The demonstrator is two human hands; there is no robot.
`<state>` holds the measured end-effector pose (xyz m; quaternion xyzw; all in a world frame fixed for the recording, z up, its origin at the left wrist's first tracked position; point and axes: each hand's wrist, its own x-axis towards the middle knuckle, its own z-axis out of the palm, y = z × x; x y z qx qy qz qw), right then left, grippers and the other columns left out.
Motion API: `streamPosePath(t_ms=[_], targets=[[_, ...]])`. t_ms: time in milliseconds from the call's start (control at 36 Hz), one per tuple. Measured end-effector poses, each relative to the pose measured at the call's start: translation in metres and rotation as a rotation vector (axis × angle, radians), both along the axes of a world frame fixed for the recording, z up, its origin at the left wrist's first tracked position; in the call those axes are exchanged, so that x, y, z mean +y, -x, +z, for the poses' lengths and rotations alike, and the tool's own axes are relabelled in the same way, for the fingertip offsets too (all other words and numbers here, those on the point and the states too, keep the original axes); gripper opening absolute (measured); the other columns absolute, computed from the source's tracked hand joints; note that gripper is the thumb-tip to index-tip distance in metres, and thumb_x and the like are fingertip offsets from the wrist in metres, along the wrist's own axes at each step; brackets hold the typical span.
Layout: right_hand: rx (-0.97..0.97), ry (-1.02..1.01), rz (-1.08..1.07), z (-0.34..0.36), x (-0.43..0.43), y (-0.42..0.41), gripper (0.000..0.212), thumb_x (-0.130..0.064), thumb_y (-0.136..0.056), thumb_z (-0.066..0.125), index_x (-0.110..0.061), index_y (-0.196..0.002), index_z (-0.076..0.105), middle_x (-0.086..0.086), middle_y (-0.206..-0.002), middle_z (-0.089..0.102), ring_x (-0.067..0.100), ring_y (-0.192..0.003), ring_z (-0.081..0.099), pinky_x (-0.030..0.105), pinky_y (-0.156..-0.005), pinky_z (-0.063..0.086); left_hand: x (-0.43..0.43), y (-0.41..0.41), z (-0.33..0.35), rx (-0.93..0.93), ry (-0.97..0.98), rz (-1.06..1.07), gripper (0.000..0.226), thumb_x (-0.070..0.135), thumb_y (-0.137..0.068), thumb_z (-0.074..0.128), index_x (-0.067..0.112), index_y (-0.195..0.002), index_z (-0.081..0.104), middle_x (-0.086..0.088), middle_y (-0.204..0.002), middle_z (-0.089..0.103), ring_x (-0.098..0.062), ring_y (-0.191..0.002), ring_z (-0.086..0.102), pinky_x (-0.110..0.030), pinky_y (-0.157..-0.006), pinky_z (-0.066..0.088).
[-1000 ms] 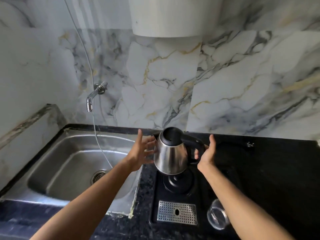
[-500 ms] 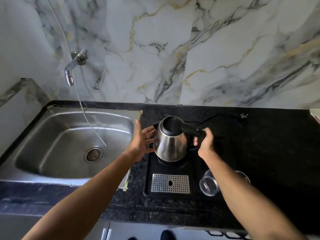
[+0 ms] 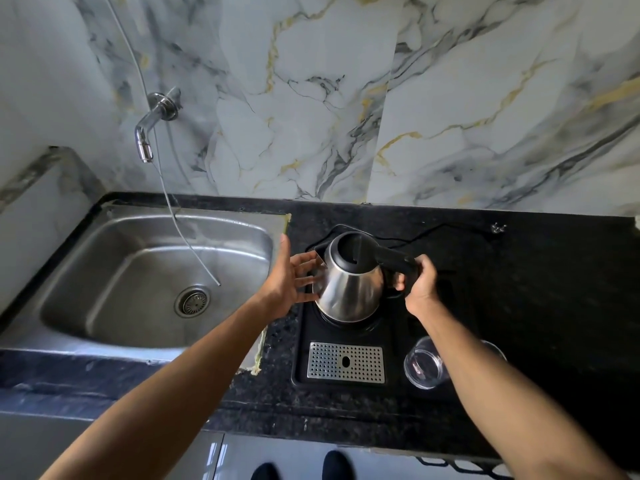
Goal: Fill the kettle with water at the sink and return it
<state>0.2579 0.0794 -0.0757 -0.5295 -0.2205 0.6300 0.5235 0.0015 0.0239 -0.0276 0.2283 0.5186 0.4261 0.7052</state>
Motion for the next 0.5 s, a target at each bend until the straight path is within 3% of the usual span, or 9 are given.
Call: streamPosePath(t_ms=[111,306,417,500], targets=[[-0.015,-0.003,0.013,0.0015,-0.0011,0.0008,0.040,-0.031,-0.086,0.038,-0.015,-0.051,0.050,0.001,-0.039,0.045,0.015,-0.033,0.034,0.023,-0.035,0.024,-0.0005,0.0007,0.0026,0.022,0.012,-0.010,0.098,0.087,-0.076,0.020,0.014,-0.132,0.053,-0.010,-0.131,0.060,-0.037,-0.120,0.054,-0.063,-0.096,0.045],[-0.028,0.006,0.010,-0.0047,-0.0083,0.0010,0.039,-0.031,-0.086,0.041,-0.016,-0.053,0.053,0.000,-0.040,0.047,0.014,-0.034,0.036,0.021,-0.034,0.025,-0.0057,0.0004,-0.0055,0.028,0.034,-0.009,0.099,0.087,-0.076,0.021,0.011,-0.132,0.051,-0.013,-0.138,0.053,-0.036,-0.122,0.053,-0.061,-0.097,0.045],[-0.025,0.008,0.019,-0.0044,-0.0084,-0.0002,0.036,-0.031,-0.088,0.040,-0.014,-0.059,0.054,-0.001,-0.042,0.049,0.012,-0.036,0.039,0.022,-0.036,0.027,-0.0056,-0.0013,-0.0047,0.039,0.029,-0.011,0.087,0.087,-0.076,0.021,0.018,-0.112,0.059,-0.008,-0.124,0.059,-0.036,-0.120,0.054,-0.061,-0.094,0.048],[-0.026,-0.006,0.062,-0.0027,-0.0081,-0.0029,0.037,-0.030,-0.090,0.039,-0.012,-0.062,0.055,0.001,-0.045,0.052,0.014,-0.041,0.043,0.023,-0.040,0.033,-0.0053,0.0000,-0.0048,0.038,0.035,-0.015,0.084,0.088,-0.075,0.022,0.020,-0.108,0.060,-0.004,-0.115,0.061,-0.034,-0.117,0.055,-0.060,-0.092,0.049]])
